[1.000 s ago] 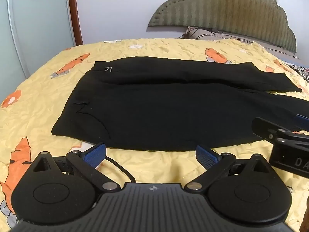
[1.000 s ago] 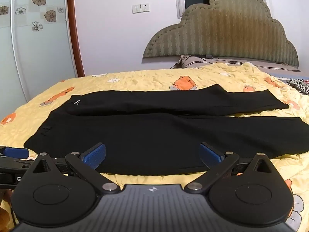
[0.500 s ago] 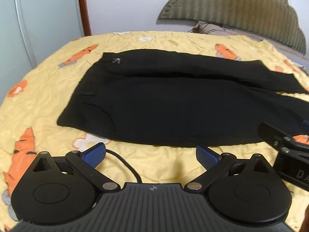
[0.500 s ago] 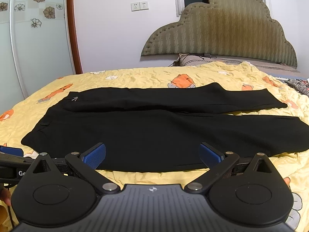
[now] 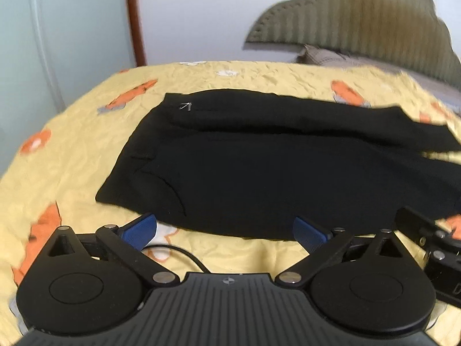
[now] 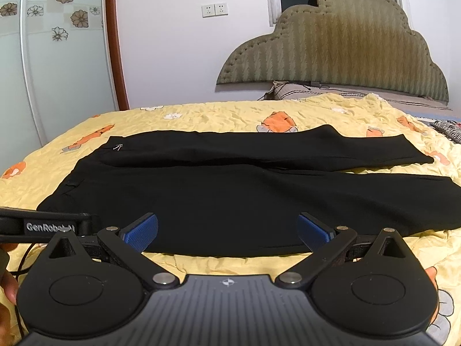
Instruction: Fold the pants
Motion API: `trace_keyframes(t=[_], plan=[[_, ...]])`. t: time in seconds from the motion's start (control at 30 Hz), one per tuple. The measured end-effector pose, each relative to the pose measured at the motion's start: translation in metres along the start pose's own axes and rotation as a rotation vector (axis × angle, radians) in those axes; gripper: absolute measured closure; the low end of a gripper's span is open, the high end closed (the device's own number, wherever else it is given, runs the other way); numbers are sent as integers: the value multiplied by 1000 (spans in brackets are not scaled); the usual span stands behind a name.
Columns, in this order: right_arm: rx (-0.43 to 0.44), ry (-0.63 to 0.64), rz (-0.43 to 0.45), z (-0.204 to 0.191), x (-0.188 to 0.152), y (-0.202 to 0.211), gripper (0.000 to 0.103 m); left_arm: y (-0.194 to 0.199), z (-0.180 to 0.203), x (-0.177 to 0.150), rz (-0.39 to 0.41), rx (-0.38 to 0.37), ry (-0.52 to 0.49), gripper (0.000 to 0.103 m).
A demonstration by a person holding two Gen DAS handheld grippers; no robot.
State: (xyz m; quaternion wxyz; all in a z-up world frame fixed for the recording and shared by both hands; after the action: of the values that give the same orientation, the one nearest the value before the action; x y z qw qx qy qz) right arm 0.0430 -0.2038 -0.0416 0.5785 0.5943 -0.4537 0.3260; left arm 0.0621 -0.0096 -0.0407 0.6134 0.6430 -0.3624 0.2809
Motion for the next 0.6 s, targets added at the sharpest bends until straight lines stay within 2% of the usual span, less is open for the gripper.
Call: trace_keyframes(t=[0.1, 0.3, 0.6], plan=[[3, 4, -3, 0, 0, 0, 0, -6, 5, -2, -60, -68, 12, 1], [-3, 9, 2, 1, 2, 2, 0, -8, 10, -2, -41, -32, -56, 1], [-16, 10, 12, 3, 4, 3, 0, -6, 7, 0, -32, -33, -21, 3]])
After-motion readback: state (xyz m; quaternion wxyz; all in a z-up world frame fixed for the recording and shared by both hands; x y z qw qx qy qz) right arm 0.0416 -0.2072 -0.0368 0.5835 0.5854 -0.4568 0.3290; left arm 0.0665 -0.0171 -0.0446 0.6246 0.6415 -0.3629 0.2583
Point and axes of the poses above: each gripper's, at about its wrist camera, not at the fingertips, and y roughly against the way its jaws point, z to its right, x to its top, the point moved 7 cm from there along -y, roughly the way its jaws point, and after that the axes turned 6 degrees about z, right-handed, at the moved point
